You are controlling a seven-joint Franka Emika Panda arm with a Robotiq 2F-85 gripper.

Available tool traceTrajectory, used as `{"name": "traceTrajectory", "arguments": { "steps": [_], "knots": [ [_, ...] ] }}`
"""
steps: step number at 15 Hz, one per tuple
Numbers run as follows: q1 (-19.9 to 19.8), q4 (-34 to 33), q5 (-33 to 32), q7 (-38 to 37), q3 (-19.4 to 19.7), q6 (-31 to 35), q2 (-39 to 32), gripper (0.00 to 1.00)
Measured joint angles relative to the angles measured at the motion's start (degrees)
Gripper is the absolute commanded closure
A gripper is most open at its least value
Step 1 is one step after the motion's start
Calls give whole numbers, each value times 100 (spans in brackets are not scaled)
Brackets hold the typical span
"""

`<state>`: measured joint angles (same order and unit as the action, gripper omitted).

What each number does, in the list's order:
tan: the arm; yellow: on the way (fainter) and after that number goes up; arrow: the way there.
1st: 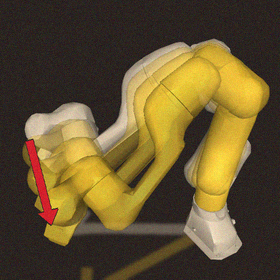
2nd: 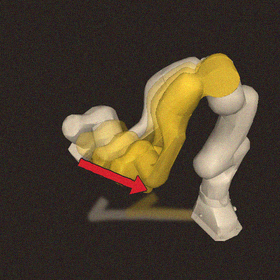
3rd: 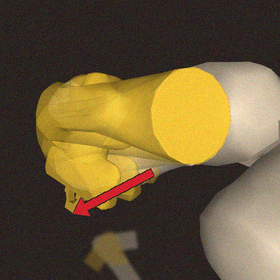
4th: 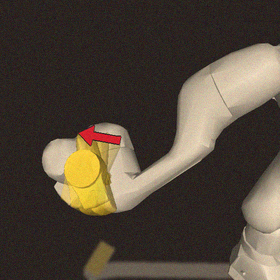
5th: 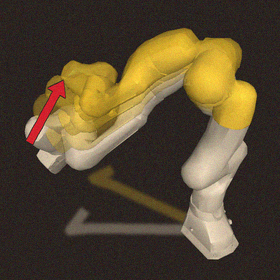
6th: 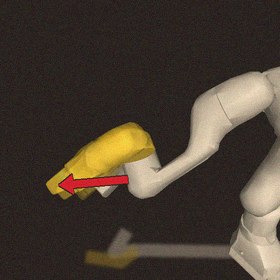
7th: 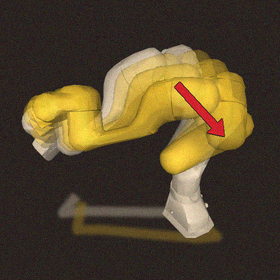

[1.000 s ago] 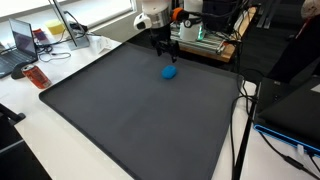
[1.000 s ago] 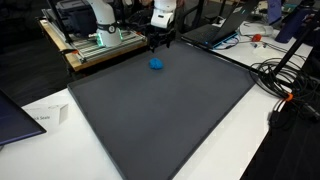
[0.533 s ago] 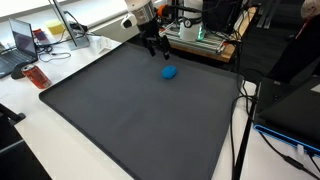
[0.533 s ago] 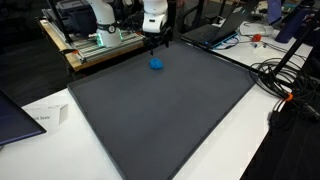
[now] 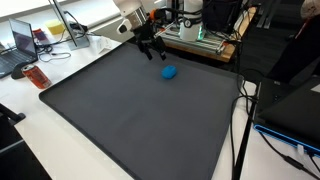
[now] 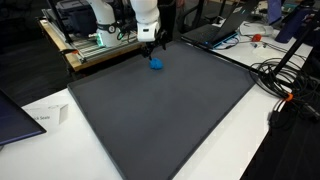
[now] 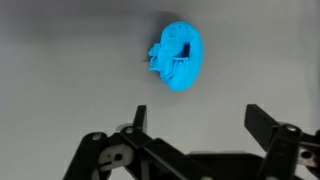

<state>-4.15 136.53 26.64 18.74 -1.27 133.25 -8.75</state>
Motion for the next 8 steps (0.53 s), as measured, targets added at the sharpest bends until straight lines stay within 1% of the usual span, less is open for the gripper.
{"name": "traceTrajectory", "arguments": {
  "steps": [4, 6, 8],
  "knots": [
    [-181, 125, 452, 828, 1, 15, -59, 0],
    [-253, 235, 634, 1131, 1, 46, -59, 0],
    [-282, 365, 747, 1278, 5, 165, -58, 0]
  ]
}}
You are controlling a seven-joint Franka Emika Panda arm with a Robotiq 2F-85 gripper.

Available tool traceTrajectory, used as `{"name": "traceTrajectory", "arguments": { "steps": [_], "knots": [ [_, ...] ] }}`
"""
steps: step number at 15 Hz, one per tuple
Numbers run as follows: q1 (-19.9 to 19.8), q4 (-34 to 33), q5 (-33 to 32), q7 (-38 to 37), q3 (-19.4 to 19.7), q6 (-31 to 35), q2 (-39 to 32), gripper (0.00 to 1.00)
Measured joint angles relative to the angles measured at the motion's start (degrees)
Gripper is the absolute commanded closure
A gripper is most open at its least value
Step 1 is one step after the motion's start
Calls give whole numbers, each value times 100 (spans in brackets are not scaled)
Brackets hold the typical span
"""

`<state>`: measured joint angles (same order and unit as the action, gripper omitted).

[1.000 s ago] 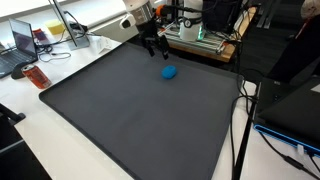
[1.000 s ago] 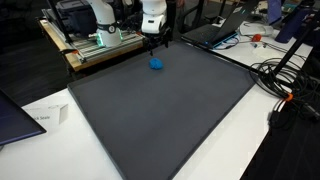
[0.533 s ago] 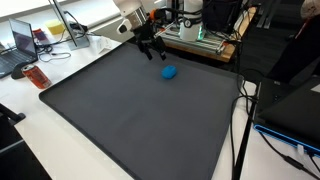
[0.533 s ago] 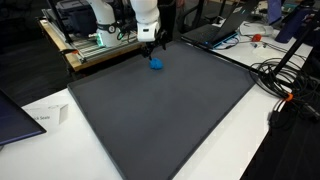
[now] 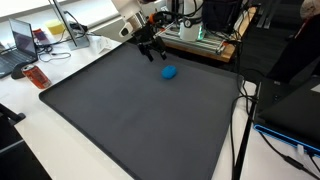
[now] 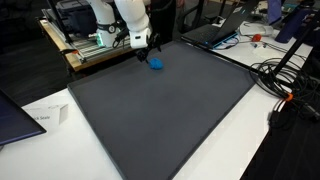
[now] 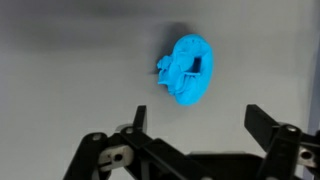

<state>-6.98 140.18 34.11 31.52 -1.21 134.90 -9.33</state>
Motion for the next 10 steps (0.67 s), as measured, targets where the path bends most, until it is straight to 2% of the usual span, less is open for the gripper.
{"name": "traceTrajectory", "arguments": {
  "steps": [6, 10],
  "knots": [
    [42, 440, 238, -1, -43, 747, 48, 0],
    [43, 725, 928, 444, -116, 1151, 125, 0]
  ]
}}
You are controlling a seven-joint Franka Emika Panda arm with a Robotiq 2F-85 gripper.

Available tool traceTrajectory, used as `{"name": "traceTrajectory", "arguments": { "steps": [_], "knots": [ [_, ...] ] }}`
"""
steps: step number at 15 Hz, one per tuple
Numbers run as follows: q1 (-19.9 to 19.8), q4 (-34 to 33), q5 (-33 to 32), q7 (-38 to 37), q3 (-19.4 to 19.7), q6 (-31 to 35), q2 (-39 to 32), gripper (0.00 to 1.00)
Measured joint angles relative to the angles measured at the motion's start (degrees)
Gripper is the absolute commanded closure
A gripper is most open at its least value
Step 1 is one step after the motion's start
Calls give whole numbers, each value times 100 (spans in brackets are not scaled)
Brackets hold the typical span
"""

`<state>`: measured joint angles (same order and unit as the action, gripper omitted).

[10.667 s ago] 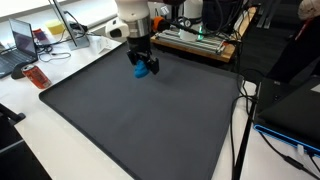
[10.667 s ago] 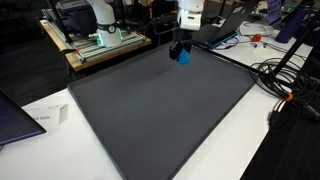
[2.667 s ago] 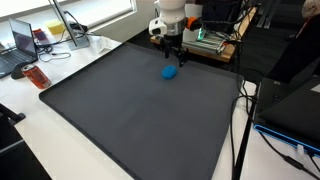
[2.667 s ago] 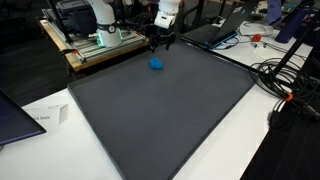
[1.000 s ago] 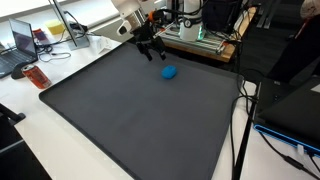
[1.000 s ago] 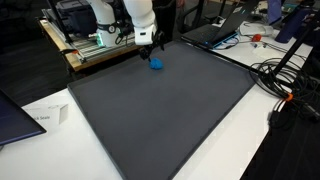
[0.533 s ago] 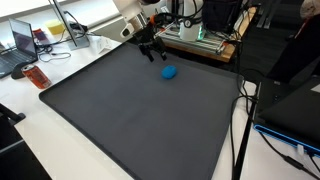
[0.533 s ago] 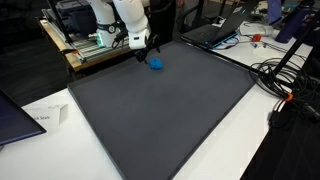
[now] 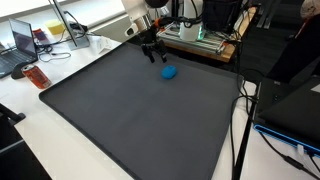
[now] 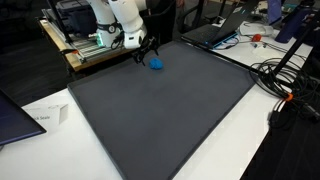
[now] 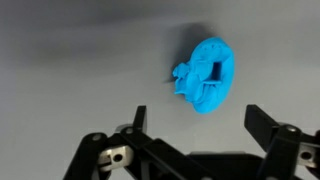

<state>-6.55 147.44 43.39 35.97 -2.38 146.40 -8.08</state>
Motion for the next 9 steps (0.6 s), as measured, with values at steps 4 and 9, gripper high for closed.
{"name": "traceTrajectory", "arguments": {
  "steps": [4, 9],
  "knots": [
    [-4, 199, 782, 727, 4, 137, 112, 0],
    [1, 481, 1402, 1331, -68, 554, 198, 0]
  ]
}}
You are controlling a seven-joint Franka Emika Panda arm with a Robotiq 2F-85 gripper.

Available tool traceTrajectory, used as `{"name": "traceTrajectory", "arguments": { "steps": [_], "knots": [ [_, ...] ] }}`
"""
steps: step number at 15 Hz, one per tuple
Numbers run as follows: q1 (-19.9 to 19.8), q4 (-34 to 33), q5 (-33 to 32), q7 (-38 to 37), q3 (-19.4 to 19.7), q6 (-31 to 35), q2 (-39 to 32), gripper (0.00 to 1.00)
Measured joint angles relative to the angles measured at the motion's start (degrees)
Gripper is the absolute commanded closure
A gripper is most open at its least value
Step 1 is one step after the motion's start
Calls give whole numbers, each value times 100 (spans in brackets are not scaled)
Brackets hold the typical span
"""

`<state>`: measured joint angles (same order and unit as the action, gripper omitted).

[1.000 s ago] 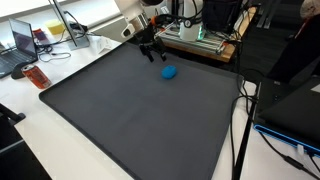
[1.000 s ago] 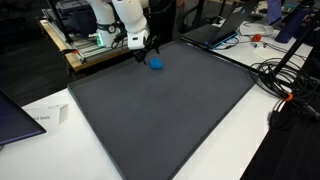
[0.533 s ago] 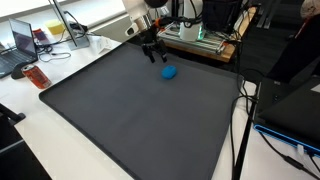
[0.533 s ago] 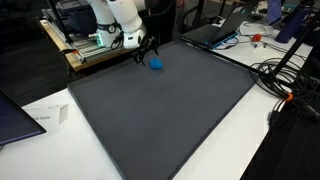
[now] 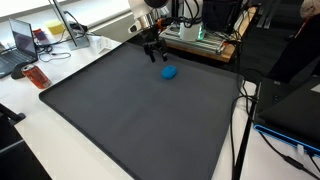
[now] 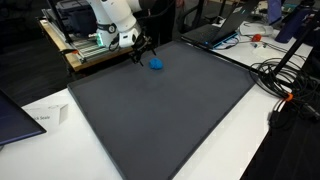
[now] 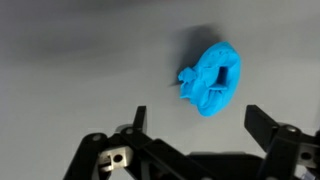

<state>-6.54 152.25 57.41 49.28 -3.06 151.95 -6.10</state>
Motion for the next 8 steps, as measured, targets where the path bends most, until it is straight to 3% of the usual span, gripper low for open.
{"name": "traceTrajectory", "arguments": {
  "steps": [8],
  "knots": [
    [27, 544, 973, 441, -295, 400, 293, 0]
  ]
}}
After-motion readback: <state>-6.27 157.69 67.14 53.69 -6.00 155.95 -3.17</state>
